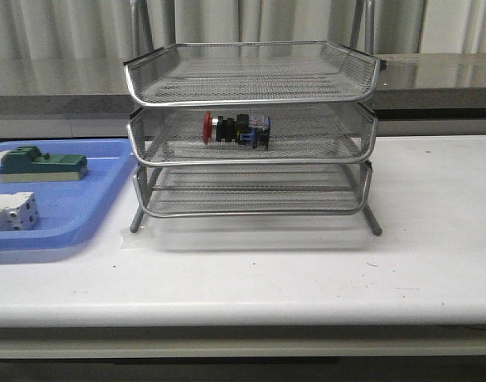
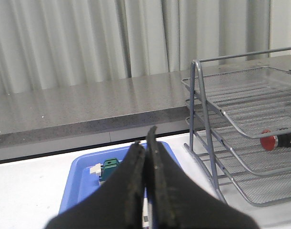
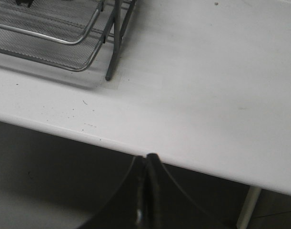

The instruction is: Place button on rack with both arms

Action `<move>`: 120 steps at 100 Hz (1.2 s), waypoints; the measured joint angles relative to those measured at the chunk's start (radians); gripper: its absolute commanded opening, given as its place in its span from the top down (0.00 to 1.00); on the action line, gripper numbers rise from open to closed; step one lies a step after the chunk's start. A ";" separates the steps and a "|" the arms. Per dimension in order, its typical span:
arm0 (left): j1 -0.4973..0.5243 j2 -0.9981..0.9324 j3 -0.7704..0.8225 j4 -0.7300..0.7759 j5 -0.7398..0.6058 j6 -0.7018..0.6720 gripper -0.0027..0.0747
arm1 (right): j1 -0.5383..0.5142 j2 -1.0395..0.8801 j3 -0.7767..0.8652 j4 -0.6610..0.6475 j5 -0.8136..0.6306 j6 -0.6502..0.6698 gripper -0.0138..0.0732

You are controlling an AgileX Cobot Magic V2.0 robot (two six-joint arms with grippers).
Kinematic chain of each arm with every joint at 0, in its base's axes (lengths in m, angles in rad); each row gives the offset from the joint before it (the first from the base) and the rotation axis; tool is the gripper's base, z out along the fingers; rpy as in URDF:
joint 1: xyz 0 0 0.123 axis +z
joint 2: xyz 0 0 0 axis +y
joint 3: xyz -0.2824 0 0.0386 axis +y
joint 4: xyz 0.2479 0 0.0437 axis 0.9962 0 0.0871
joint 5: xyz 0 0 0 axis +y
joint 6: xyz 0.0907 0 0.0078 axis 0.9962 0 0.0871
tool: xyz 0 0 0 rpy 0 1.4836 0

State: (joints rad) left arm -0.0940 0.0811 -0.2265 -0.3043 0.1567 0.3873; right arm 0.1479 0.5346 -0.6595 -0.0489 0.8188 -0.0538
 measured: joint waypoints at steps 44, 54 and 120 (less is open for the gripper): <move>0.000 0.000 0.000 0.000 0.000 0.000 0.99 | 0.000 -0.197 0.056 0.000 0.036 0.013 0.91; 0.000 0.000 0.000 0.000 0.000 0.000 0.99 | 0.000 -0.197 0.056 0.000 0.036 0.013 0.91; 0.000 0.000 0.000 0.000 0.000 0.000 0.99 | 0.000 -0.344 0.290 0.015 -0.327 0.014 0.91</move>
State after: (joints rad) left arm -0.0940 0.0811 -0.2265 -0.3043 0.1567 0.3873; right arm 0.1479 0.1909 -0.3695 -0.0344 0.4916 -0.0397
